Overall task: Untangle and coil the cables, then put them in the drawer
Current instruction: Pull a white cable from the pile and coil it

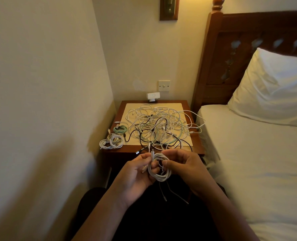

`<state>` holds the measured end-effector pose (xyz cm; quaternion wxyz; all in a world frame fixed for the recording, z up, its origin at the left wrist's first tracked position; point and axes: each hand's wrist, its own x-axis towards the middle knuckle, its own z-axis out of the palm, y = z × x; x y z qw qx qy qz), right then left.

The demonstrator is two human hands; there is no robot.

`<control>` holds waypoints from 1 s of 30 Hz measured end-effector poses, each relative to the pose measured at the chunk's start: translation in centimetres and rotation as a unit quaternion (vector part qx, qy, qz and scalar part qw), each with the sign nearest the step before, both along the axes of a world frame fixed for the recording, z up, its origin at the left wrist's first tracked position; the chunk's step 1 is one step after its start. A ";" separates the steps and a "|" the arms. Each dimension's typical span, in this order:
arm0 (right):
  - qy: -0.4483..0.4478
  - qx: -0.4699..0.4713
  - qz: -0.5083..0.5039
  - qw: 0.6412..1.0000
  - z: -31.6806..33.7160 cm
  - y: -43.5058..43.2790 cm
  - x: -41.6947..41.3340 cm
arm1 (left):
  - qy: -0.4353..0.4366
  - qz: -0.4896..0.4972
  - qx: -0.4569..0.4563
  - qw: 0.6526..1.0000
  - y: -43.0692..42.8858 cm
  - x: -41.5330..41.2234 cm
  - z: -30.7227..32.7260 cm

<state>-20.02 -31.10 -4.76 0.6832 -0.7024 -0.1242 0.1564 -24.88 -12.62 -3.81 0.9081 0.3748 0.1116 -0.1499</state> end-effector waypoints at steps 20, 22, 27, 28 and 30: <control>-0.208 -0.149 -0.061 0.965 0.6 -1.7 -3.8 | -0.181 -0.011 0.673 0.717 -2.1 -3.9 0.7; -0.219 -0.160 -0.053 0.961 0.8 -1.3 -3.3 | -0.175 -0.032 0.657 0.732 -1.3 -3.2 1.3; -0.226 -0.169 -0.055 0.958 1.2 0.5 -0.8 | -0.179 -0.017 0.618 0.765 0.9 -0.7 1.5; -0.220 -0.163 -0.057 0.960 1.2 0.9 -0.2 | -0.183 -0.007 0.612 0.770 1.4 -0.2 1.4; -0.205 -0.150 -0.055 0.966 1.2 1.7 1.0 | -0.186 0.021 0.617 0.764 2.3 1.1 1.3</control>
